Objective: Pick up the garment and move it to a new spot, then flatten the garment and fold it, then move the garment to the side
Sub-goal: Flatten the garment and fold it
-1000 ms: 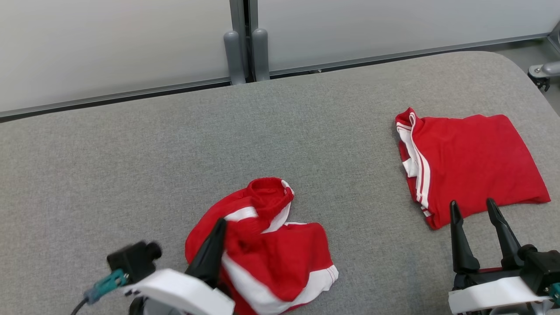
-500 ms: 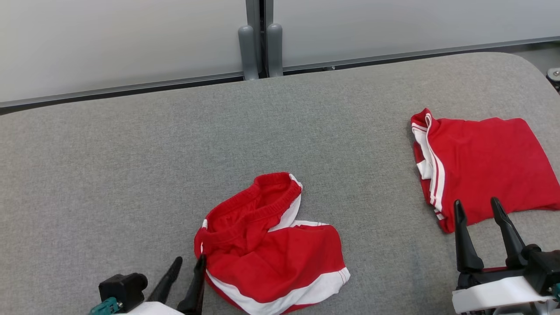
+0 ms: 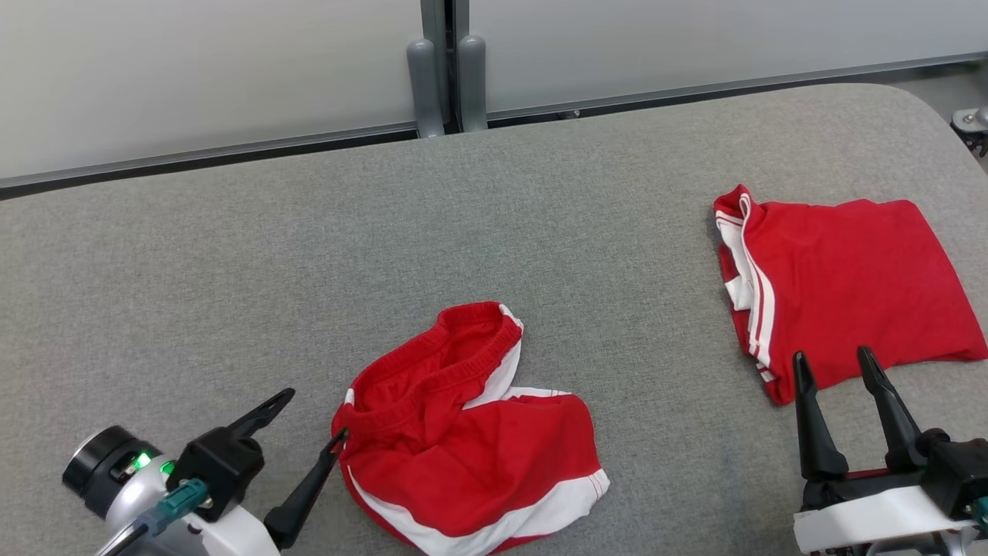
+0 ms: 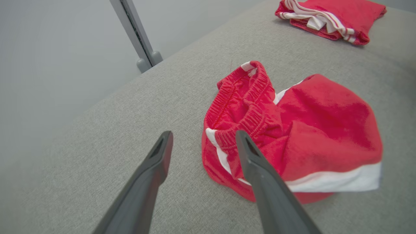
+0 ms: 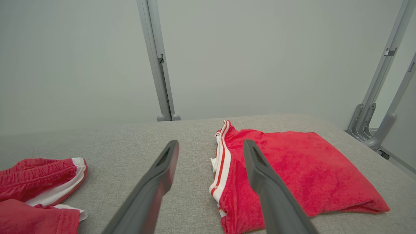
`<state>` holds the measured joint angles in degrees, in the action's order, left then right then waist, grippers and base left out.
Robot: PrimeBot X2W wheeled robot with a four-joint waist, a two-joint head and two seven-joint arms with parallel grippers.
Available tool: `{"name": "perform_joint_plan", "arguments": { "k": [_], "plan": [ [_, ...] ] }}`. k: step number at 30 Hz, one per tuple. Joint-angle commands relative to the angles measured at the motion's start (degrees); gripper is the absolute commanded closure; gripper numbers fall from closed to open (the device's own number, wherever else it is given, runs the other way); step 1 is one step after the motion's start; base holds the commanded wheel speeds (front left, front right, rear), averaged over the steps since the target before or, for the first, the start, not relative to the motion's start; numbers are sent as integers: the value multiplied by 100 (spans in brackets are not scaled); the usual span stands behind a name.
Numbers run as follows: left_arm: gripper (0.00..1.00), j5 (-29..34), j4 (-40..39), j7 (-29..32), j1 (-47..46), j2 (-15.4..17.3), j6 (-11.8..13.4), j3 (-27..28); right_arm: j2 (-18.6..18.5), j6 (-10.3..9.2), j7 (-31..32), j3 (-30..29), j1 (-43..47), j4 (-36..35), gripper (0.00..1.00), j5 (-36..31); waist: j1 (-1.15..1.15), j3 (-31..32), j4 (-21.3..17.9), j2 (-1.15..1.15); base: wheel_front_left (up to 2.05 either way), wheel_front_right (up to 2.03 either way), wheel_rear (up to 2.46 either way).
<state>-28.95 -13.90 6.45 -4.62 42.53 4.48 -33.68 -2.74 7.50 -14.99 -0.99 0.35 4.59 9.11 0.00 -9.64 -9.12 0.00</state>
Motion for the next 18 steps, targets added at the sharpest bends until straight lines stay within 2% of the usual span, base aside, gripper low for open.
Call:
{"name": "perform_joint_plan", "arguments": {
  "k": [1,7,12,13,17,18],
  "plan": [
    [0,197,77,43,-280,24,-198,-143,-29,-1,-27,-9,-46,11,0,46,0,-32,-50,0,0,0,0],
    [0,263,557,338,-878,-214,-723,-521,-29,-1,-27,19,-84,17,0,74,0,-88,-170,0,0,0,0],
    [0,121,916,689,-1025,-267,-913,-747,-30,-1,-27,-3,-64,15,0,102,0,-104,-241,0,0,0,0],
    [5,104,971,770,-1039,-253,-960,-814,-29,-2,-27,-9,-53,17,0,102,0,-105,-252,0,0,0,0],
    [100,-92,1120,945,-1094,-276,-1075,-1010,-29,-1,-27,-26,-15,31,0,130,0,-100,-254,0,0,0,0],
    [100,-143,1138,944,-1109,-298,-1091,-1044,-30,-1,-27,-33,-14,32,0,139,0,-98,-244,0,0,0,0]
  ]
}}
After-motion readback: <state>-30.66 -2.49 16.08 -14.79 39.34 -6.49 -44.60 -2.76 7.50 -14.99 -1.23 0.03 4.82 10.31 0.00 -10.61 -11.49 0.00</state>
